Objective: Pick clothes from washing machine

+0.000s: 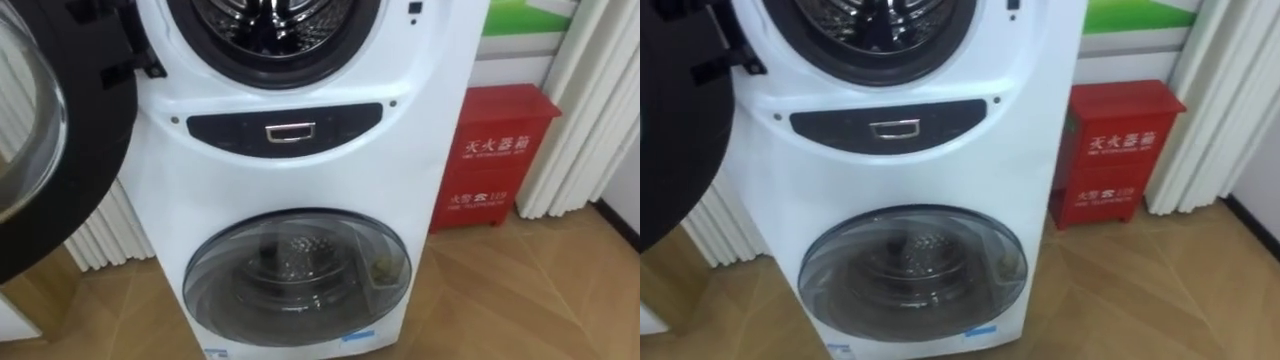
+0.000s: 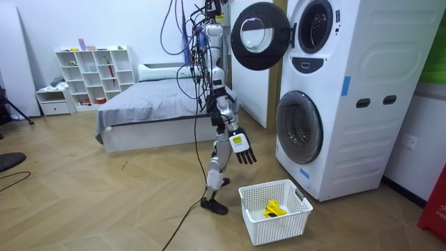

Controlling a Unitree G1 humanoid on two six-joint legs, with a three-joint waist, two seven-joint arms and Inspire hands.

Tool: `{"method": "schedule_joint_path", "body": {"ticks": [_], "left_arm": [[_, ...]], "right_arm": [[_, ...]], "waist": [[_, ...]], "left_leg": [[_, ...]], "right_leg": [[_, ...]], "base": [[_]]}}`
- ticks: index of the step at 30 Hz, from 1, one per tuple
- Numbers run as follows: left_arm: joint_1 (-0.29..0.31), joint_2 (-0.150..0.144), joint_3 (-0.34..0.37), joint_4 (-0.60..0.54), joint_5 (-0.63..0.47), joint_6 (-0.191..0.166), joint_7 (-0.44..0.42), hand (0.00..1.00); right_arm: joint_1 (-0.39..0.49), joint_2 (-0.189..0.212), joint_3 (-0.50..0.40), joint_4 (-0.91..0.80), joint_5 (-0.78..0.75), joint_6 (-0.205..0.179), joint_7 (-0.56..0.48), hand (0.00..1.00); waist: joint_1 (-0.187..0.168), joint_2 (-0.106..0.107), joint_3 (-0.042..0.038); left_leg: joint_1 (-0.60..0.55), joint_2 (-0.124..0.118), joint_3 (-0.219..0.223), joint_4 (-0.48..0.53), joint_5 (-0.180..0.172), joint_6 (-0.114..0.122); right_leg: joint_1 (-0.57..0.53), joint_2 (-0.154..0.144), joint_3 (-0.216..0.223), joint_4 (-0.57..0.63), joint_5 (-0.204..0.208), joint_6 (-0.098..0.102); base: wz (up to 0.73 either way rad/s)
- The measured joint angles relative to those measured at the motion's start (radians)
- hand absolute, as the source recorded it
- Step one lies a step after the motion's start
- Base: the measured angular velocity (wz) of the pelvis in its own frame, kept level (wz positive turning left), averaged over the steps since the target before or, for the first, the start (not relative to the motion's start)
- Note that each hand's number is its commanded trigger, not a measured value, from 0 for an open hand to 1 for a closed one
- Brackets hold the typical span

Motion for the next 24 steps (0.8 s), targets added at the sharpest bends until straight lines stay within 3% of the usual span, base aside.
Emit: {"method": "schedule_joint_path", "body": {"ticks": [3, 4, 7, 8, 10, 14, 15, 17, 18, 22, 24], "left_arm": [[-0.021, 0.067, 0.087, -0.161, 0.001, -0.006, 0.04, 0.0], [-0.029, 0.111, 0.101, -0.222, 0.0, -0.008, 0.06, 0.0], [-0.052, 0.182, 0.165, -0.316, 0.013, -0.01, 0.089, 0.0], [-0.05, 0.219, 0.172, -0.321, 0.055, 0.002, 0.127, 0.0], [-0.053, 0.23, 0.173, -0.373, 0.066, 0.034, 0.171, 0.0], [-0.076, 0.249, 0.185, -0.435, 0.097, 0.047, 0.228, 0.0], [-0.097, 0.27, 0.185, -0.44, 0.101, 0.05, 0.241, 0.0], [-0.126, 0.325, 0.185, -0.44, 0.12, 0.073, 0.247, 0.0], [-0.14, 0.369, 0.184, -0.439, 0.145, 0.084, 0.248, 0.0], [-0.23, 0.512, 0.187, -0.438, 0.166, 0.082, 0.259, 0.0], [-0.252, 0.551, 0.187, -0.438, 0.172, 0.081, 0.258, 0.0]], "right_arm": [[0.029, -0.011, -0.048, -0.032, -0.024, -0.02, -0.013, 0.0], [0.047, -0.016, -0.05, -0.047, -0.024, -0.024, -0.017, 0.0], [0.083, -0.022, -0.071, -0.073, -0.039, -0.025, -0.02, 0.0], [0.091, -0.026, -0.078, -0.079, -0.047, -0.025, -0.022, 0.0], [0.129, -0.025, -0.078, -0.091, -0.065, -0.023, -0.028, 0.0], [0.159, -0.022, -0.081, -0.098, -0.079, -0.022, -0.028, 0.0], [0.163, -0.022, -0.098, -0.099, -0.081, -0.021, -0.027, 0.0], [0.158, -0.024, -0.13, -0.106, -0.087, -0.023, -0.026, 0.0], [0.155, -0.027, -0.146, -0.109, -0.098, -0.024, -0.025, 0.0], [0.154, -0.048, -0.156, -0.106, -0.115, -0.017, 0.007, 0.0], [0.156, -0.055, -0.156, -0.106, -0.115, -0.003, 0.018, 0.0]], "waist": [[0.015, 0.024, -0.0012], [0.031, 0.031, -0.0028], [0.045, 0.044, -0.0094], [0.048, 0.056, -0.0089], [0.06, 0.074, -0.0017], [0.091, 0.065, -0.0054], [0.103, 0.062, -0.0055], [0.115, 0.057, -0.0051], [0.111, 0.054, -0.0031], [0.113, 0.052, 0.0016], [0.113, 0.058, 0.0023]], "left_leg": [[-0.003, -0.001, -0.002, -0.001, 0.0, 0.0], [-0.002, -0.003, -0.001, -0.01, 0.0, -0.002], [-0.001, -0.012, -0.001, -0.016, 0.001, -0.003], [0.001, -0.013, -0.003, -0.015, 0.001, -0.003], [-0.003, -0.015, -0.018, -0.009, 0.001, -0.003], [-0.002, -0.014, -0.034, -0.009, 0.001, -0.003], [-0.002, -0.014, -0.041, -0.009, 0.001, -0.003], [-0.001, -0.014, -0.052, -0.009, 0.001, -0.003], [0.0, -0.014, -0.064, -0.008, 0.001, -0.003], [0.0, -0.025, -0.083, -0.003, 0.003, -0.001], [0.0, -0.029, -0.082, -0.002, 0.004, 0.002]], "right_leg": [[-0.001, 0.002, -0.002, -0.003, 0.0, 0.0], [-0.003, 0.002, -0.002, -0.006, 0.0, 0.0], [-0.001, 0.003, 0.0, -0.017, 0.0, 0.0], [0.0, 0.002, -0.001, -0.016, 0.0, 0.0], [0.006, 0.001, 0.001, -0.017, 0.0, 0.0], [0.012, 0.005, 0.02, -0.017, 0.0, 0.0], [0.015, 0.006, 0.027, -0.016, 0.0, 0.0], [0.021, 0.007, 0.033, -0.019, 0.0, 0.0], [0.031, 0.006, 0.028, -0.022, 0.0, 0.0], [0.048, 0.003, 0.029, -0.034, 0.0, 0.001], [0.047, 0.0, 0.029, -0.034, -0.001, 0.002]], "base": [[0.03], [0.0], [0.0], [0.0], [0.17], [0.16], [0.15], [0.2], [0.26], [0.18], [-0.06]]}}
